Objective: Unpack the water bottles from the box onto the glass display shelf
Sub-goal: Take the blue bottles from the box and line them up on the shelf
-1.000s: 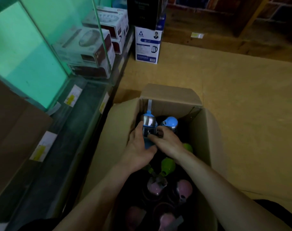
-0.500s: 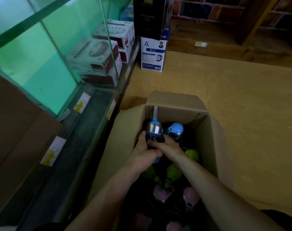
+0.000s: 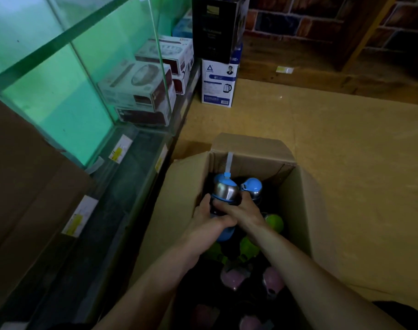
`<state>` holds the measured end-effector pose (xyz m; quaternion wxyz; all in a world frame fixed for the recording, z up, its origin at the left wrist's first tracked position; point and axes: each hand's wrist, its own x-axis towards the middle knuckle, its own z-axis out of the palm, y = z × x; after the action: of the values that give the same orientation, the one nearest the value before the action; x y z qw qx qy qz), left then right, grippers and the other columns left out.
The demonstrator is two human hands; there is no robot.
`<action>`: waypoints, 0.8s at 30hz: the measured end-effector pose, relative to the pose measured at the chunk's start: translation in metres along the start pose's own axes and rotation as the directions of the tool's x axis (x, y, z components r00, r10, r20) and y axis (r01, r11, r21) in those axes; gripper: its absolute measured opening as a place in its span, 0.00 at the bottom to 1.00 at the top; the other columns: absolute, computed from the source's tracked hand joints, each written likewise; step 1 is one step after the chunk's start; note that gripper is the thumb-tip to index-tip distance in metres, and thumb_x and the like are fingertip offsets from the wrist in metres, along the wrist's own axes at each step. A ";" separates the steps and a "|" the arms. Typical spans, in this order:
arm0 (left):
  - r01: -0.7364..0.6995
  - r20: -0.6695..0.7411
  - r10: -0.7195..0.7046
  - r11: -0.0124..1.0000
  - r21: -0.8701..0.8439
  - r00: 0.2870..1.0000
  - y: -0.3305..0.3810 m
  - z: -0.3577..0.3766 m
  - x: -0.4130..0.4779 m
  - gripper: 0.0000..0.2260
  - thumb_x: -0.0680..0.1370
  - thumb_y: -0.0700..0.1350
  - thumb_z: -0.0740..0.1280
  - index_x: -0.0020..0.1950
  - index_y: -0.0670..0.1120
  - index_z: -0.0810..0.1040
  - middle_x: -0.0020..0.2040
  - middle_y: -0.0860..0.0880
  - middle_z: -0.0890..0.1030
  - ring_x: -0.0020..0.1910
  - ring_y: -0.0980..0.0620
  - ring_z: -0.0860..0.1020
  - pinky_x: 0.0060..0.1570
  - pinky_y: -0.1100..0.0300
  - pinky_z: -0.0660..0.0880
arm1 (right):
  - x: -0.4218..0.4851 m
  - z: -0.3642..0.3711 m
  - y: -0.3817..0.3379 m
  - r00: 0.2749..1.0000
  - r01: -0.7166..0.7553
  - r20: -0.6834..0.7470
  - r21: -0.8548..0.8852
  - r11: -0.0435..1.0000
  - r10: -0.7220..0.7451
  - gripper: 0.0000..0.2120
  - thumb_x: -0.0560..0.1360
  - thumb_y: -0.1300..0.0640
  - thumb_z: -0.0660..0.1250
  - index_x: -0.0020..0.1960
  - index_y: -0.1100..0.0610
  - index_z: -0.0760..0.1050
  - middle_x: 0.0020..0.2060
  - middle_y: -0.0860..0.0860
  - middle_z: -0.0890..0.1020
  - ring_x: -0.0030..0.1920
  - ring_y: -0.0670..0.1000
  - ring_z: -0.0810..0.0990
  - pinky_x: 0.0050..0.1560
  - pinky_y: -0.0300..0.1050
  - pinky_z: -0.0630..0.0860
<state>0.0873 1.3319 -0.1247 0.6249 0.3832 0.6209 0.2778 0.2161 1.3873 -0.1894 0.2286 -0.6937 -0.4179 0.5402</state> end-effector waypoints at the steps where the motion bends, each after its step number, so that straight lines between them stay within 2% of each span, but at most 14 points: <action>1: -0.002 0.012 0.002 1.000 -0.018 1.000 0.002 0.000 -0.003 0.21 0.77 0.40 0.71 0.60 0.61 0.68 0.50 0.64 0.74 0.46 0.69 0.75 0.52 0.66 0.74 | -0.006 -0.001 -0.005 1.000 0.005 -0.014 -0.012 1.000 -0.005 0.48 0.49 0.31 0.75 0.65 0.50 0.73 0.57 0.51 0.83 0.58 0.53 0.82 0.63 0.54 0.79; 2: -0.001 0.020 0.001 1.000 -0.022 1.000 0.004 0.001 -0.006 0.19 0.77 0.40 0.71 0.55 0.62 0.69 0.49 0.64 0.75 0.44 0.69 0.76 0.50 0.67 0.73 | -0.011 -0.002 -0.008 1.000 0.014 -0.016 -0.017 1.000 -0.014 0.45 0.52 0.32 0.76 0.64 0.50 0.74 0.56 0.50 0.84 0.57 0.52 0.83 0.63 0.54 0.79; 3: -0.006 0.020 0.006 0.999 -0.035 1.000 0.005 0.001 -0.008 0.19 0.77 0.41 0.72 0.55 0.63 0.70 0.50 0.63 0.76 0.45 0.69 0.76 0.50 0.67 0.73 | -0.012 -0.003 -0.009 1.000 0.016 -0.015 -0.017 1.000 -0.016 0.41 0.56 0.35 0.78 0.64 0.50 0.74 0.55 0.49 0.84 0.57 0.52 0.83 0.62 0.53 0.79; 4: -0.027 0.011 0.027 0.999 -0.039 1.000 0.005 0.000 -0.008 0.23 0.74 0.43 0.73 0.62 0.64 0.70 0.55 0.61 0.77 0.47 0.68 0.75 0.52 0.66 0.73 | -0.016 -0.004 -0.009 0.999 0.034 -0.013 -0.017 0.999 -0.034 0.36 0.60 0.39 0.80 0.63 0.49 0.74 0.55 0.48 0.84 0.56 0.51 0.83 0.62 0.52 0.79; 6: -0.076 -0.033 0.074 0.996 -0.036 0.997 0.007 -0.001 -0.009 0.37 0.73 0.48 0.73 0.79 0.56 0.61 0.65 0.56 0.75 0.56 0.64 0.74 0.55 0.65 0.71 | -0.018 -0.007 -0.008 0.999 0.052 -0.004 -0.018 0.998 -0.052 0.31 0.66 0.42 0.80 0.64 0.48 0.73 0.56 0.46 0.83 0.57 0.49 0.82 0.63 0.51 0.78; 8: -0.128 -0.070 0.131 0.991 0.034 0.989 0.008 -0.004 -0.008 0.33 0.80 0.50 0.69 0.81 0.54 0.57 0.66 0.55 0.74 0.59 0.60 0.73 0.53 0.67 0.68 | -0.023 -0.012 -0.007 0.996 0.086 0.005 -0.007 0.996 -0.086 0.31 0.67 0.41 0.80 0.66 0.47 0.73 0.58 0.46 0.83 0.58 0.48 0.81 0.64 0.52 0.78; 11: -0.228 -0.060 0.239 0.963 0.141 0.969 0.006 -0.009 -0.008 0.21 0.84 0.56 0.60 0.77 0.59 0.62 0.56 0.61 0.75 0.52 0.66 0.75 0.48 0.73 0.68 | -0.034 -0.021 -0.009 0.988 0.147 0.041 0.029 0.989 -0.148 0.34 0.63 0.37 0.80 0.65 0.44 0.74 0.58 0.44 0.84 0.59 0.47 0.83 0.65 0.54 0.78; 12: -0.262 -0.066 0.275 0.951 0.161 0.959 0.006 -0.010 -0.009 0.21 0.84 0.56 0.58 0.77 0.59 0.63 0.53 0.62 0.76 0.51 0.69 0.76 0.48 0.74 0.69 | -0.038 -0.023 -0.009 0.984 0.165 0.055 0.041 0.985 -0.167 0.34 0.62 0.37 0.80 0.64 0.44 0.75 0.58 0.44 0.85 0.59 0.46 0.83 0.66 0.54 0.78; 16: -0.368 -0.141 0.399 0.908 0.203 0.906 0.010 -0.017 -0.007 0.18 0.85 0.55 0.56 0.74 0.58 0.70 0.54 0.65 0.76 0.52 0.79 0.73 0.49 0.81 0.68 | -0.052 -0.031 -0.007 0.959 0.243 0.136 0.055 0.969 -0.248 0.26 0.67 0.48 0.82 0.62 0.48 0.77 0.57 0.45 0.85 0.60 0.45 0.83 0.68 0.56 0.76; 18: -0.392 -0.165 0.431 0.893 0.221 0.887 0.012 -0.020 -0.002 0.17 0.85 0.58 0.55 0.72 0.60 0.73 0.57 0.61 0.77 0.56 0.75 0.73 0.53 0.79 0.68 | -0.060 -0.035 -0.007 0.950 0.269 0.160 0.011 0.963 -0.267 0.24 0.68 0.50 0.82 0.61 0.47 0.77 0.56 0.43 0.85 0.60 0.44 0.82 0.69 0.55 0.75; 21: -0.420 -0.148 0.465 0.870 0.258 0.873 0.009 -0.020 0.005 0.21 0.81 0.67 0.54 0.68 0.62 0.75 0.64 0.57 0.76 0.63 0.64 0.75 0.66 0.61 0.72 | -0.070 -0.042 -0.009 0.937 0.280 0.217 0.000 0.960 -0.273 0.27 0.67 0.50 0.81 0.63 0.46 0.76 0.58 0.43 0.84 0.62 0.44 0.81 0.70 0.56 0.74; 22: -0.422 -0.132 0.461 0.873 0.242 0.878 0.010 -0.018 0.005 0.22 0.80 0.68 0.53 0.67 0.61 0.76 0.65 0.58 0.76 0.64 0.63 0.74 0.68 0.59 0.71 | -0.073 -0.045 -0.011 0.931 0.284 0.239 0.008 0.959 -0.278 0.29 0.66 0.48 0.81 0.64 0.45 0.76 0.59 0.44 0.84 0.63 0.45 0.80 0.70 0.57 0.74; 24: -0.418 -0.098 0.432 0.898 0.134 0.896 0.014 -0.016 0.002 0.22 0.81 0.67 0.54 0.62 0.56 0.79 0.62 0.59 0.78 0.62 0.64 0.76 0.64 0.64 0.71 | -0.078 -0.051 -0.014 0.913 0.288 0.288 0.042 0.957 -0.288 0.32 0.66 0.46 0.80 0.68 0.44 0.75 0.62 0.45 0.83 0.66 0.47 0.80 0.71 0.58 0.73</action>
<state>0.0736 1.3438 -0.1131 0.4867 0.5250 0.5744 0.3969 0.2538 1.3378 -0.1192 0.2412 -0.5378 -0.5449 0.5964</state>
